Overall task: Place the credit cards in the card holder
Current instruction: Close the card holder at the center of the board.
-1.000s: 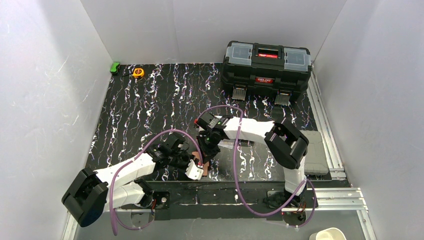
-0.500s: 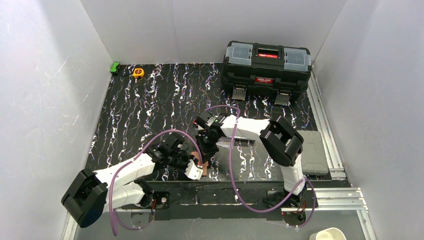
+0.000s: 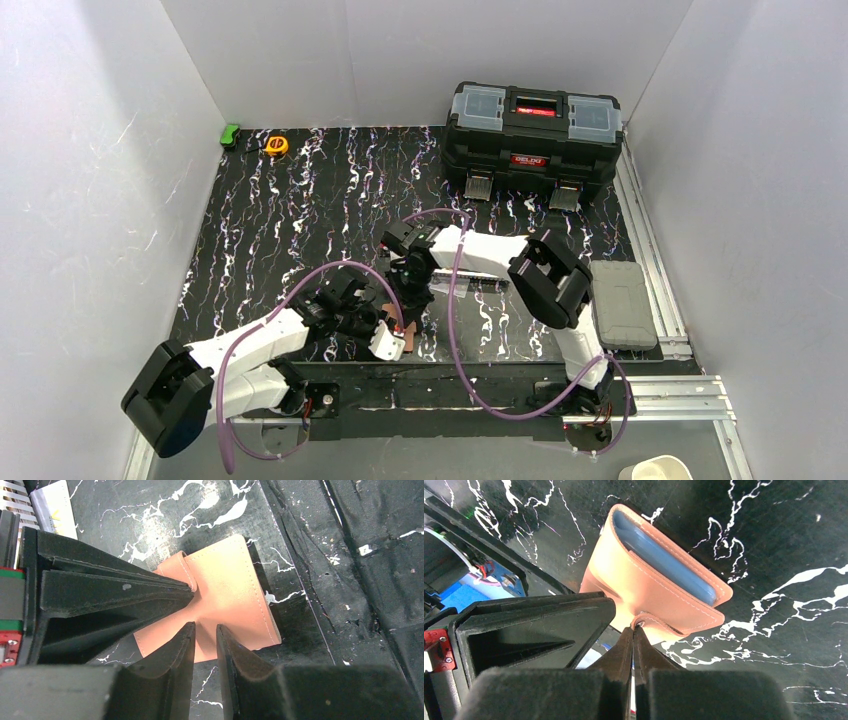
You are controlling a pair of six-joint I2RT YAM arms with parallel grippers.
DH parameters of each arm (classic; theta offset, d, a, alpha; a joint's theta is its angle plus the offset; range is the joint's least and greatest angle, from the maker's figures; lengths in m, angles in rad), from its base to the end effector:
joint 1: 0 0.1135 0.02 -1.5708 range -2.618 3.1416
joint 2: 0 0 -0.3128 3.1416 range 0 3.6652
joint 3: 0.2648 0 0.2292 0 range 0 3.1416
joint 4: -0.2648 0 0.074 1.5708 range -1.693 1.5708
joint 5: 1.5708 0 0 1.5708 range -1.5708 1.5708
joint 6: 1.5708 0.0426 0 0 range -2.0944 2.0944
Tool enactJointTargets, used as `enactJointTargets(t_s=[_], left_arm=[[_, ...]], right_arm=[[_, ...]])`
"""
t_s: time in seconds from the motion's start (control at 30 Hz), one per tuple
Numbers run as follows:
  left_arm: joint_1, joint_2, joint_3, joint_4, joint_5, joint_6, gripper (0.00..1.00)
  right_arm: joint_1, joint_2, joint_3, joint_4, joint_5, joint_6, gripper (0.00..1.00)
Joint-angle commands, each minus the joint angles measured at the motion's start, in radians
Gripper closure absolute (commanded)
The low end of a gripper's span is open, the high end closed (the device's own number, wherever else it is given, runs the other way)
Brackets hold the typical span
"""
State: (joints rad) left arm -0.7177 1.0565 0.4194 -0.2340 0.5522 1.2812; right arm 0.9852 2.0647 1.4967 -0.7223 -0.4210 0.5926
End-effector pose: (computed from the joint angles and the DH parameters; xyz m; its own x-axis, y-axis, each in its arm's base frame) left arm 0.0988 -0.1159 0.2181 0.6159 0.5454 -0.5685 0.7849 -0.3625 0.5026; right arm 0.2167 0.3582 0.2120 -0.9003 -0.4352 -0.0103 -0.3862 0.7875 0.4804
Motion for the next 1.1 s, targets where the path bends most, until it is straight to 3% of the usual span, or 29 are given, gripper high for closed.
enactJointTargets(t_s=[0.0,0.43,0.67,0.83,0.97,1.07], left_arm=[[-0.008,-0.007,-0.024,-0.044,0.011,-0.001,0.78],[-0.011,-0.074,-0.009,-0.094,0.002,-0.014,0.79],[-0.010,-0.072,-0.026,-0.096,0.002,0.002,0.79],[-0.010,-0.074,-0.022,-0.097,-0.002,0.002,0.79],[-0.010,-0.071,-0.024,-0.097,-0.002,0.006,0.79],[-0.010,-0.065,-0.022,-0.092,-0.002,0.008,0.79]], right_arm=[[0.050,0.069,0.038,-0.012,0.085,-0.020,0.99],[0.078,0.126,0.109,-0.080,0.203,-0.022,0.99],[0.049,0.011,0.004,-0.021,0.214,0.001,0.99],[0.034,-0.067,-0.061,0.069,0.135,-0.005,0.99],[0.017,-0.124,-0.072,0.114,0.073,-0.030,0.86],[-0.019,-0.168,-0.110,0.166,0.004,-0.038,0.83]])
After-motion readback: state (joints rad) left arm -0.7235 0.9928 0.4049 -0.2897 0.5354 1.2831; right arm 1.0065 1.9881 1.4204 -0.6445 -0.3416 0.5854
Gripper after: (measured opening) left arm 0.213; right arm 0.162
